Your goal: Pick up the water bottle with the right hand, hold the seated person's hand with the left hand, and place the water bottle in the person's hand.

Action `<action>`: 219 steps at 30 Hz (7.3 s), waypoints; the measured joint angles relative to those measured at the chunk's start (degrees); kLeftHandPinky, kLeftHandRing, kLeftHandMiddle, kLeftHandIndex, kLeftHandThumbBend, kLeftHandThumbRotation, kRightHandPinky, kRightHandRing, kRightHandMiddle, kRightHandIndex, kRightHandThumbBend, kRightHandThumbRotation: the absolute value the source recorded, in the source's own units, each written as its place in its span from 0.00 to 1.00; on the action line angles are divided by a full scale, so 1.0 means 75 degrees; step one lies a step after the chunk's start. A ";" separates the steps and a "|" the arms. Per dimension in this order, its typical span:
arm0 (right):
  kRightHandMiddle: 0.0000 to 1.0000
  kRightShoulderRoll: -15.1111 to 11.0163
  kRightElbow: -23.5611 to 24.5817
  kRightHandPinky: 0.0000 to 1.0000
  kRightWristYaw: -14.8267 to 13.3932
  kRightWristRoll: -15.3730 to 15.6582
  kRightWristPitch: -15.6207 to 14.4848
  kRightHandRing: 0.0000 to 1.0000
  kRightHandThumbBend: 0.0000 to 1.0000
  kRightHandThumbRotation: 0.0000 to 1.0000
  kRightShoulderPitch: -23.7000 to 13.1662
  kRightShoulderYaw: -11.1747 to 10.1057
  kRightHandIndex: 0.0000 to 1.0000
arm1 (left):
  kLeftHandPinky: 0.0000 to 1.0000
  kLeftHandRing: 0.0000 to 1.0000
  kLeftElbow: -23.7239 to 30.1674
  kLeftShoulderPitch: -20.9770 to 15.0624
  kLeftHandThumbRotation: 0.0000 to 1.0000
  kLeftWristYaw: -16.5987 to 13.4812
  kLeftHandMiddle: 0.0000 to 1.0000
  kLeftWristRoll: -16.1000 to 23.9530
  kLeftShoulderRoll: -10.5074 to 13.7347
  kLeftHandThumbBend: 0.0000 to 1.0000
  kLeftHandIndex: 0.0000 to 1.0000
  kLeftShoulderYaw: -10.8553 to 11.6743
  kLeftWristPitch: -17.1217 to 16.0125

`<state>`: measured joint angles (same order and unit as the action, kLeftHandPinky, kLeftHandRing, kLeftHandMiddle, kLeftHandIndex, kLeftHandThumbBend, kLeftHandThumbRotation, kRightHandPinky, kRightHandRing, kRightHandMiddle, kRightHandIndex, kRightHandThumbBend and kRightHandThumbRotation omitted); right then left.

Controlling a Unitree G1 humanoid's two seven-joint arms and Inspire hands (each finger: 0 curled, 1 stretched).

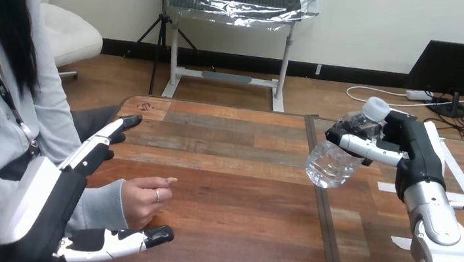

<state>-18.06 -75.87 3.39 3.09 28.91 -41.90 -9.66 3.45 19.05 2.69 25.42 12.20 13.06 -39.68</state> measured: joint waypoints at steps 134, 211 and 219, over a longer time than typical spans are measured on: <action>0.28 0.0106 0.3728 0.14 0.1647 -0.1352 -0.0583 0.18 0.77 0.00 0.0982 -0.0109 0.38 | 0.56 0.56 -0.4927 -0.4116 0.24 -0.0057 0.59 0.1989 0.4017 1.00 0.62 -0.3212 0.1945; 0.36 0.0457 0.1663 0.19 0.1894 -0.0699 0.0091 0.24 0.80 0.00 0.0750 0.0342 0.42 | 0.21 0.28 -0.4878 -0.4062 0.00 -0.1095 0.36 0.1768 0.3494 0.90 0.37 -0.3357 0.2308; 0.36 0.0508 0.1294 0.20 0.1839 -0.0586 0.0092 0.24 0.82 0.00 0.0739 0.0375 0.43 | 0.21 0.28 -0.4720 -0.4040 0.00 -0.0866 0.36 0.1761 0.3502 0.88 0.38 -0.3335 0.2402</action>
<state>-14.25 -66.16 17.18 -1.30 29.59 -36.36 -6.85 -31.95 -11.25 -3.81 38.63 38.47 -11.95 -21.67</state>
